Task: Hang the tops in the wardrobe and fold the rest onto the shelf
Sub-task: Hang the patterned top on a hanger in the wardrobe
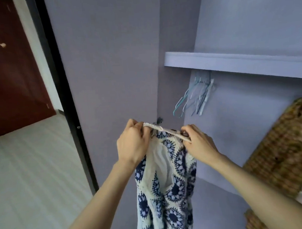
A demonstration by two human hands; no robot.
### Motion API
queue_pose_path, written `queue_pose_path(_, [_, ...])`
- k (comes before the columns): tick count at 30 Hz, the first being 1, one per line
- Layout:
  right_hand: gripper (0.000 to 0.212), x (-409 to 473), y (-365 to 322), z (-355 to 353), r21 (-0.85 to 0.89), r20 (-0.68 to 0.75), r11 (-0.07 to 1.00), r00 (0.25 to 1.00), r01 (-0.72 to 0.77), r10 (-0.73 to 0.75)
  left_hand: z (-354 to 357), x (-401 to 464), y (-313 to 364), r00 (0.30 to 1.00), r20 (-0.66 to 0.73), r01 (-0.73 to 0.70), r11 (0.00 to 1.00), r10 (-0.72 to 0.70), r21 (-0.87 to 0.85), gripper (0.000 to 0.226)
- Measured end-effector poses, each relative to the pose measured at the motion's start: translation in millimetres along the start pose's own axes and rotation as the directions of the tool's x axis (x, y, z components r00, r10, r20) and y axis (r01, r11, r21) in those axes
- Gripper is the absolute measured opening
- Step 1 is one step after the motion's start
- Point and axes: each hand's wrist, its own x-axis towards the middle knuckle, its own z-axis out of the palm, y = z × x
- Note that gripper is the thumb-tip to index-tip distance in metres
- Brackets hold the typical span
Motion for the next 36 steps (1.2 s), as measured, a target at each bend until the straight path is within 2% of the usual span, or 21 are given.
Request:
queue_pose_path(2, [0.028, 1, 29, 0, -0.034, 0.085, 0.993, 0.989, -0.117, 0.120, 6, 15, 0, 0.998, -0.063, 0.025, 1.000, -0.026, -0.019, 0.032])
queue_pose_path(4, [0.024, 6, 55, -1, 0.043, 0.125, 0.983, 0.977, -0.179, 0.173, 18, 27, -1, 0.996, -0.089, 0.028, 1.000, -0.028, -0.012, 0.021])
queue_pose_path(5, [0.020, 13, 70, -1, 0.103, 0.130, 0.976, 0.975, -0.193, 0.179, 28, 33, 1, 0.997, -0.079, 0.024, 1.000, -0.025, -0.011, 0.024])
queue_pose_path(8, [0.007, 37, 98, -4, 0.241, 0.216, 0.949, 0.964, -0.204, 0.153, 57, 48, 8, 0.998, -0.023, 0.056, 0.996, -0.058, -0.076, 0.023])
queue_pose_path(11, [0.014, 63, 128, -5, 0.325, 0.433, 0.924, 0.900, -0.199, 0.042, 90, 70, 17, 0.990, -0.014, 0.134, 0.975, -0.139, -0.178, 0.011])
queue_pose_path(13, [0.014, 80, 154, -1, 0.438, 0.496, 0.857, 0.868, -0.272, 0.021, 114, 87, 24, 0.987, -0.009, 0.153, 0.965, -0.158, -0.213, 0.005])
queue_pose_path(15, [0.017, 100, 178, 5, 0.552, 0.454, 0.745, 0.885, -0.373, 0.107, 131, 99, 29, 0.987, -0.006, 0.153, 0.964, -0.158, -0.215, 0.004])
queue_pose_path(17, [0.013, 127, 199, 14, 0.641, 0.322, 0.626, 0.896, -0.443, 0.305, 148, 109, 34, 0.986, -0.011, 0.163, 0.964, -0.169, -0.211, 0.009])
queue_pose_path(20, [0.016, 166, 220, 28, 0.719, 0.220, 0.450, 0.788, -0.530, 0.575, 165, 121, 38, 0.983, -0.025, 0.174, 0.962, -0.183, -0.209, 0.020])
queue_pose_path(22, [0.025, 187, 228, 37, 0.727, 0.270, 0.373, 0.739, -0.577, 0.617, 172, 127, 39, 0.980, -0.030, 0.184, 0.962, -0.194, -0.201, 0.023])
queue_pose_path(25, [0.029, 209, 232, 51, 0.745, 0.316, 0.313, 0.725, -0.589, 0.612, 177, 135, 36, 0.976, -0.036, 0.203, 0.964, -0.213, -0.172, 0.020])
queue_pose_path(27, [0.029, 217, 231, 57, 0.747, 0.265, 0.356, 0.743, -0.562, 0.615, 180, 139, 34, 0.976, -0.036, 0.208, 0.966, -0.216, -0.155, 0.016])
queue_pose_path(31, [0.037, 212, 231, 54, 0.604, 0.063, 0.615, 0.800, -0.506, 0.597, 184, 145, 29, 0.981, -0.021, 0.187, 0.976, -0.191, -0.111, 0.009])
queue_pose_path(36, [0.036, 197, 230, 41, 0.464, -0.108, 0.772, 0.837, -0.434, 0.536, 187, 148, 28, 0.984, 0.005, 0.177, 0.980, -0.178, -0.086, 0.009])
